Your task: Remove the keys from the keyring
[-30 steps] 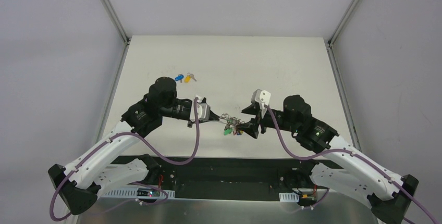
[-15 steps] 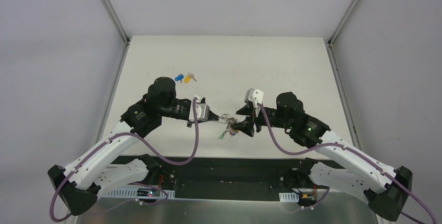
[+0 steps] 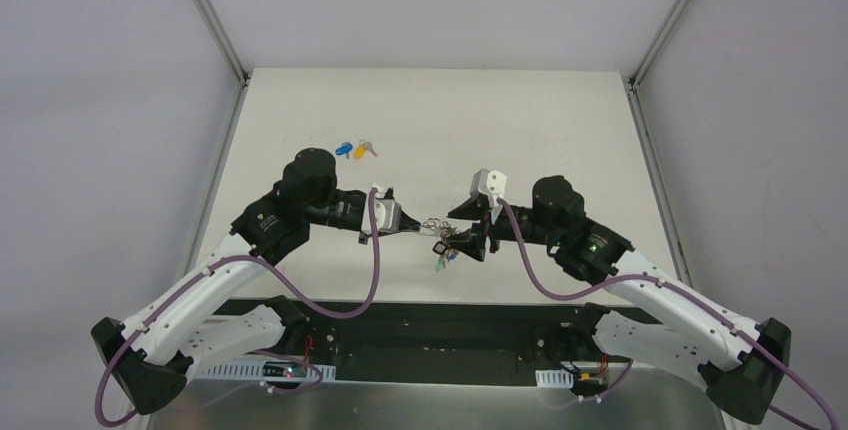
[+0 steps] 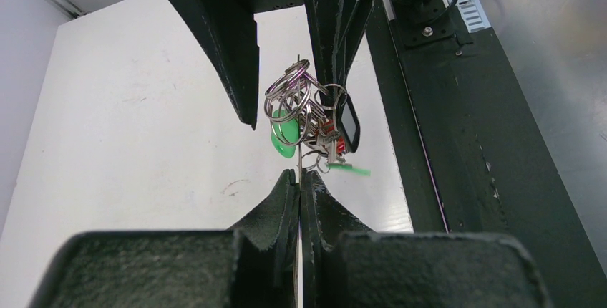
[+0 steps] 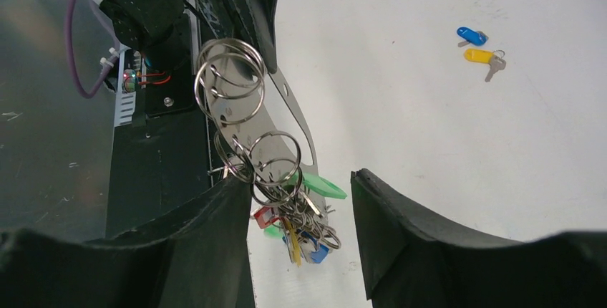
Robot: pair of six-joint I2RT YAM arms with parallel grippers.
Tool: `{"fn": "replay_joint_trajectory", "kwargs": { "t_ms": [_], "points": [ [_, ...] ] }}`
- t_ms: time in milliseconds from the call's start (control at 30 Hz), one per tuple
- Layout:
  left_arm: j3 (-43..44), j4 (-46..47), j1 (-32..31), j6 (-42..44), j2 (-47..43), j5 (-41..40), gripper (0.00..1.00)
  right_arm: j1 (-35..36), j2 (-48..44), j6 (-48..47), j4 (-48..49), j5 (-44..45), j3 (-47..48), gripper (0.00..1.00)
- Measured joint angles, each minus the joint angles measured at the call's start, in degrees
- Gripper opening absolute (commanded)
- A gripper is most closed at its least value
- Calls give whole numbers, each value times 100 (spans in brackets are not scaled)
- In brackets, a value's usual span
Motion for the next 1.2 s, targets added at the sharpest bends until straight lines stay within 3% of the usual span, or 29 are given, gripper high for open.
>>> {"fn": "replay_joint_trajectory", "kwargs": {
  "t_ms": [300, 400, 533, 700, 967, 1200],
  "points": [
    [-9, 0, 2, 2, 2, -4, 0, 105, 247, 105, 251, -184, 66, 49],
    [-31, 2, 2, 7, 2, -11, 0, 149, 372, 133, 302, -249, 76, 35],
    [-68, 50, 4, -11, -9, -103, 0, 192, 470, 118, 313, -369, 109, 1],
    [-138, 184, 42, -168, -59, -227, 0, 240, 450, -4, 286, -542, 109, 0],
    [-181, 785, 28, -691, -2, -671, 37, 267, 299, -531, -166, 179, 396, 0],
    [-186, 1386, 28, -1172, 9, -1211, 49, 319, 420, -2299, -964, 1272, 1154, 0]
  ]
}}
